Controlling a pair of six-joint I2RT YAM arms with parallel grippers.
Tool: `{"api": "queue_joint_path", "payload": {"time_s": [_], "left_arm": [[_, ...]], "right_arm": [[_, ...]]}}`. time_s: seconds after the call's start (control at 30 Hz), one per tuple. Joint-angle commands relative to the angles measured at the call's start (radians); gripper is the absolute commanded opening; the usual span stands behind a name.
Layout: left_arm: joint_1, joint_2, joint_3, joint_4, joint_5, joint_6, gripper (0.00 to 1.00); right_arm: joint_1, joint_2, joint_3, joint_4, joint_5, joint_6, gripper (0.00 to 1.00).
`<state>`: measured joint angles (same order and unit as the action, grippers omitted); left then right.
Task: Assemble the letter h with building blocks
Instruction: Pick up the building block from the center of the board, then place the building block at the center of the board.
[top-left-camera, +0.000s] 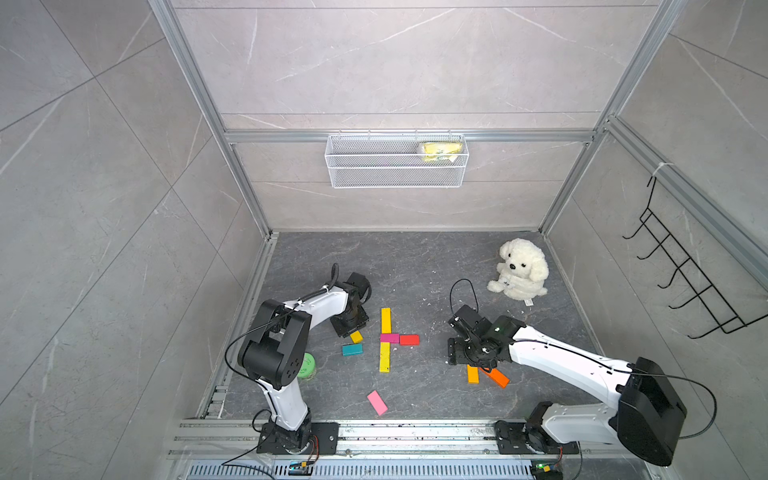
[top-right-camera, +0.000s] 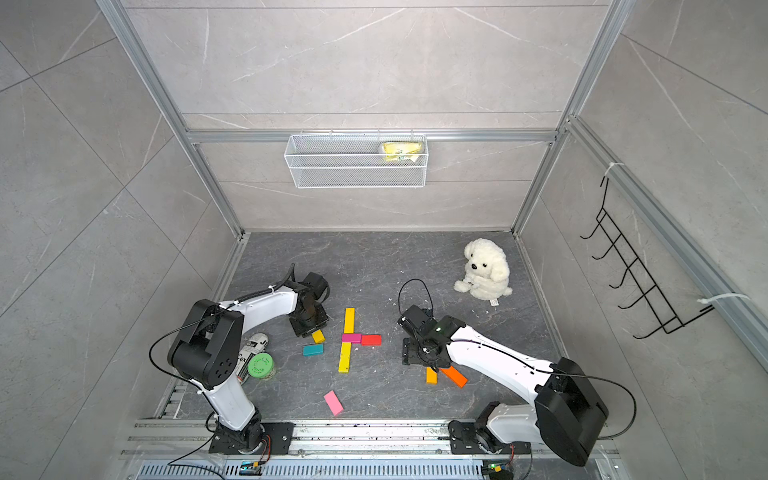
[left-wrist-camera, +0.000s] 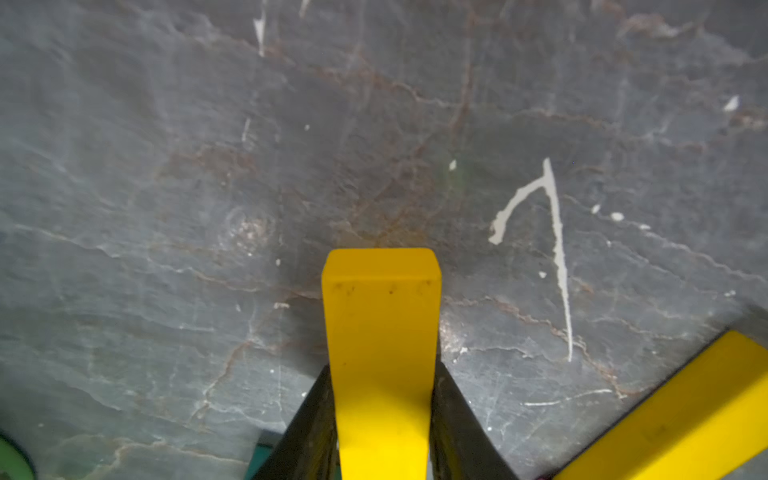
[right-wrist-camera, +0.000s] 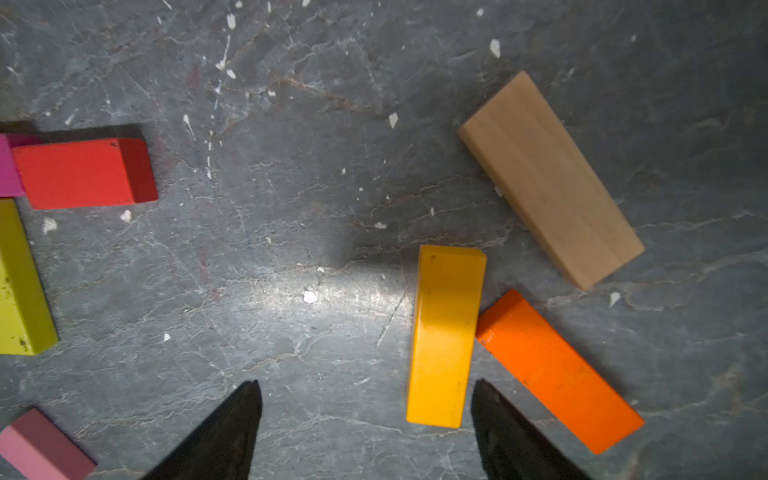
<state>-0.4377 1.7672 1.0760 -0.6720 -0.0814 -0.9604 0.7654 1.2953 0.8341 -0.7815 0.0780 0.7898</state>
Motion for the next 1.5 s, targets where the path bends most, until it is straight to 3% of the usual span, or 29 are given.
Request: {"api": "queue_joint_path", "payload": {"time_s": [0.0,0.17,0.27,0.43,0.63,0.9,0.97,1.2,1.33,1.47], "left_arm": [[0.004,-0.013,-0.001,0.016,-0.051,-0.009,0.28],[0.003,-0.080,0.100,-0.101,-0.170,0.075,0.20],[-0.029,-0.159,0.152,-0.145,-0.167,0.141,0.18],[-0.241,-0.211,0.248,-0.218,-0.109,0.205,0.15],[-0.549,-0.061,0.292,-0.212,-0.041,0.142,0.12],[-0.652,0.106,0.311,-0.172,0.035,0.097,0.09],[-0.656,0.117,0.312,-0.172,0.029,0.094,0.16],[-0.655,0.128,0.323,-0.171,0.030,0.093,0.69],[-0.653,0.027,0.313,-0.218,-0.024,0.080,0.72],[-0.627,-0.170,0.295,-0.327,-0.156,0.069,0.72]], "right_arm": [[0.007,-0.050,-0.010,-0.030,0.011,0.014,0.82],[0.006,-0.098,0.014,-0.076,0.032,0.025,0.82],[0.004,-0.134,0.036,-0.111,0.060,0.049,0.82],[-0.008,-0.149,0.105,-0.211,0.146,0.085,0.83],[-0.065,-0.224,0.148,-0.255,0.132,0.124,0.83],[-0.086,-0.323,0.100,-0.320,0.117,0.145,0.83],[-0.087,-0.345,0.074,-0.315,0.103,0.152,0.83],[-0.039,-0.286,-0.015,-0.286,0.077,0.215,0.81],[0.084,-0.214,-0.016,-0.218,0.093,0.313,0.83],[0.234,-0.041,0.060,-0.118,0.111,0.365,0.86]]}}
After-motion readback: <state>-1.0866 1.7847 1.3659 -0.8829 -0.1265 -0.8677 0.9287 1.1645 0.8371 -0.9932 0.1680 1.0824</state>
